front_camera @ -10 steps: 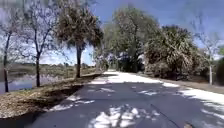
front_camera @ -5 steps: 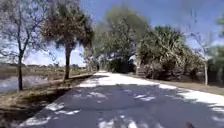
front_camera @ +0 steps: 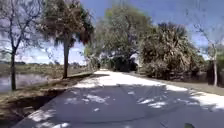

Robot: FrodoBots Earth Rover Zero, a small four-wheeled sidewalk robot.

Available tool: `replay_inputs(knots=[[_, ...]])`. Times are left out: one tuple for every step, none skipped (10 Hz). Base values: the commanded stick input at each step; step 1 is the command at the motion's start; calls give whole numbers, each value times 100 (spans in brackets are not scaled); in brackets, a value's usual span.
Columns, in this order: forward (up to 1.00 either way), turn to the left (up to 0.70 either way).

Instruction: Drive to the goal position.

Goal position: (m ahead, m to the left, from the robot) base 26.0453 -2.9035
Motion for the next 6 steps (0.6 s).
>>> replay_inputs(knots=[[70, 0], [70, 0], [70, 0], [70, 0], [70, 0], [70, 0]])
